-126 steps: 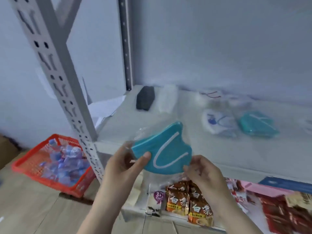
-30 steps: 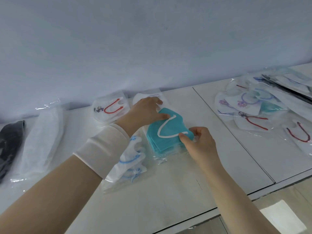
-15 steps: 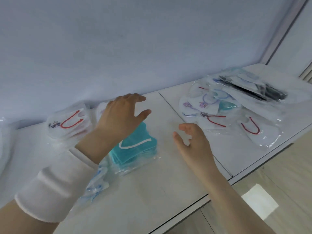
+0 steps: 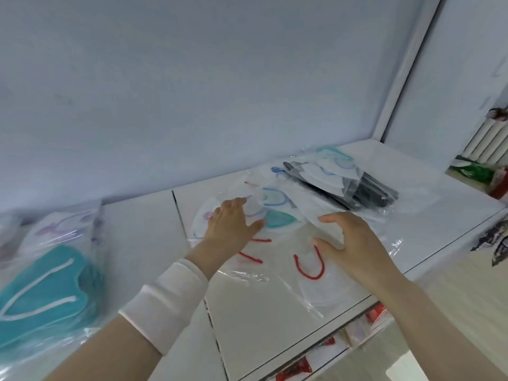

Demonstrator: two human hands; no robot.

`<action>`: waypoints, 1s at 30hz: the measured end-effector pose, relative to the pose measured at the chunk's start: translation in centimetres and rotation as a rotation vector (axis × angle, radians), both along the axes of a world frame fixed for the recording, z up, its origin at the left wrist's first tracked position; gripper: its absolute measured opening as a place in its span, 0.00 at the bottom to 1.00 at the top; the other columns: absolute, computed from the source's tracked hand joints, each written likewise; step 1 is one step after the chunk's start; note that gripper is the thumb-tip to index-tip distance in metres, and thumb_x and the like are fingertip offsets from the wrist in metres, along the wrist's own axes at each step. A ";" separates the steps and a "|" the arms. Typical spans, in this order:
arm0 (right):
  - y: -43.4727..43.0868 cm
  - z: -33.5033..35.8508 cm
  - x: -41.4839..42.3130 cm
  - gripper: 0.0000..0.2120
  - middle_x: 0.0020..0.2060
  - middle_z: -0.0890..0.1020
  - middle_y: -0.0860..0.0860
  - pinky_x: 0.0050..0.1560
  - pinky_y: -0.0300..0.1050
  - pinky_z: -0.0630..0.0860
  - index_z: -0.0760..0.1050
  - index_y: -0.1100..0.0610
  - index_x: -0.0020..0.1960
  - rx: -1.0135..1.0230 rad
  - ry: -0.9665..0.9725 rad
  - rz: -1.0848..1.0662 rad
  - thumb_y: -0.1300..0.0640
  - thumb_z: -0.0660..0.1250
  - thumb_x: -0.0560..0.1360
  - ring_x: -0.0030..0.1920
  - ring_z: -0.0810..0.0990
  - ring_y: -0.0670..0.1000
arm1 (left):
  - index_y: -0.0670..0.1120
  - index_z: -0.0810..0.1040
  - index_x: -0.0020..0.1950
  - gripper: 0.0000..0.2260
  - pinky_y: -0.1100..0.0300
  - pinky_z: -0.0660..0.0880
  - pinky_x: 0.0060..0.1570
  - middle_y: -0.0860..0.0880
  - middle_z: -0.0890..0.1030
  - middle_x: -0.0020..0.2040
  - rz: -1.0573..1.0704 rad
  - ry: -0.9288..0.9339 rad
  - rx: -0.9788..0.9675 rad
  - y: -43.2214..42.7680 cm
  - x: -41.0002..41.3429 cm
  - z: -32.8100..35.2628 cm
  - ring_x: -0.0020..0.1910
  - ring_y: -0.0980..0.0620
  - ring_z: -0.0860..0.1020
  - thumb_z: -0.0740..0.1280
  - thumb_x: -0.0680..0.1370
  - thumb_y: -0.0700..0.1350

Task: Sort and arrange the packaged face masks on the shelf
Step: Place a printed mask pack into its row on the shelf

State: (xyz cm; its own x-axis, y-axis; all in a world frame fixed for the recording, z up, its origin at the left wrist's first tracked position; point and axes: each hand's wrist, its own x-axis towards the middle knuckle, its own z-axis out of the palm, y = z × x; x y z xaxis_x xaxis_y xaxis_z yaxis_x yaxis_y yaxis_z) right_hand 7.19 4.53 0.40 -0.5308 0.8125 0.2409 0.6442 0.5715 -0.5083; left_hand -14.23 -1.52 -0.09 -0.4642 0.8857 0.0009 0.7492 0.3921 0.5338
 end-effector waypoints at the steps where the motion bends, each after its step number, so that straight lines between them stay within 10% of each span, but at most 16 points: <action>1: 1.2 -0.1 1.0 0.20 0.58 0.73 0.47 0.53 0.32 0.60 0.72 0.52 0.63 -0.010 -0.003 0.013 0.51 0.69 0.72 0.62 0.68 0.48 | 0.46 0.60 0.74 0.30 0.53 0.57 0.70 0.44 0.64 0.72 0.051 -0.015 0.034 1.1 0.8 -0.3 0.71 0.45 0.62 0.64 0.77 0.56; 8: 6.8 -0.6 1.2 0.17 0.56 0.74 0.46 0.58 0.36 0.65 0.74 0.52 0.60 -0.024 0.037 0.170 0.50 0.69 0.72 0.61 0.70 0.48 | 0.46 0.63 0.71 0.28 0.53 0.62 0.67 0.48 0.73 0.65 0.314 0.027 0.079 6.6 4.1 -1.2 0.67 0.46 0.67 0.66 0.76 0.55; 16: 8.7 1.4 -2.2 0.24 0.55 0.73 0.41 0.49 0.26 0.67 0.70 0.52 0.65 -0.099 0.240 0.257 0.51 0.71 0.71 0.56 0.71 0.42 | 0.48 0.71 0.58 0.14 0.64 0.77 0.42 0.52 0.79 0.42 0.347 -0.590 0.617 1.8 1.5 2.0 0.38 0.56 0.78 0.67 0.76 0.34; 22: 7.7 4.0 -7.8 0.17 0.51 0.80 0.42 0.54 0.35 0.72 0.73 0.45 0.57 -0.524 0.295 0.516 0.53 0.72 0.70 0.53 0.78 0.40 | 0.49 0.75 0.55 0.12 0.68 0.75 0.42 0.56 0.84 0.39 0.182 -0.634 0.700 -1.6 0.1 5.3 0.41 0.58 0.81 0.67 0.76 0.36; 27: 7.0 3.4 -11.2 0.05 0.41 0.80 0.55 0.44 0.45 0.73 0.77 0.59 0.43 -0.921 0.595 0.349 0.57 0.70 0.72 0.43 0.78 0.52 | 0.46 0.69 0.66 0.27 0.61 0.77 0.50 0.49 0.83 0.53 0.431 -0.953 0.956 -2.8 -0.1 3.1 0.51 0.53 0.82 0.70 0.68 0.51; 30: 6.1 2.8 -13.3 0.06 0.40 0.81 0.56 0.47 0.48 0.74 0.77 0.59 0.40 -1.068 0.595 0.316 0.57 0.71 0.71 0.42 0.79 0.54 | 0.41 0.77 0.58 0.19 0.58 0.78 0.54 0.45 0.84 0.51 0.459 -0.966 0.853 -3.3 1.0 1.1 0.49 0.51 0.82 0.72 0.72 0.48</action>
State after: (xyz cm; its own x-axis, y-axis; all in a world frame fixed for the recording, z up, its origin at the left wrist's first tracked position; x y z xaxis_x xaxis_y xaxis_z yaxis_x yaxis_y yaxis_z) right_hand -6.10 10.62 3.22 -0.7725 0.6067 -0.1876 0.0682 -0.2144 -0.9744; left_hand -13.28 -4.83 1.05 -0.8406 0.5411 -0.0248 -0.1631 -0.2091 0.9642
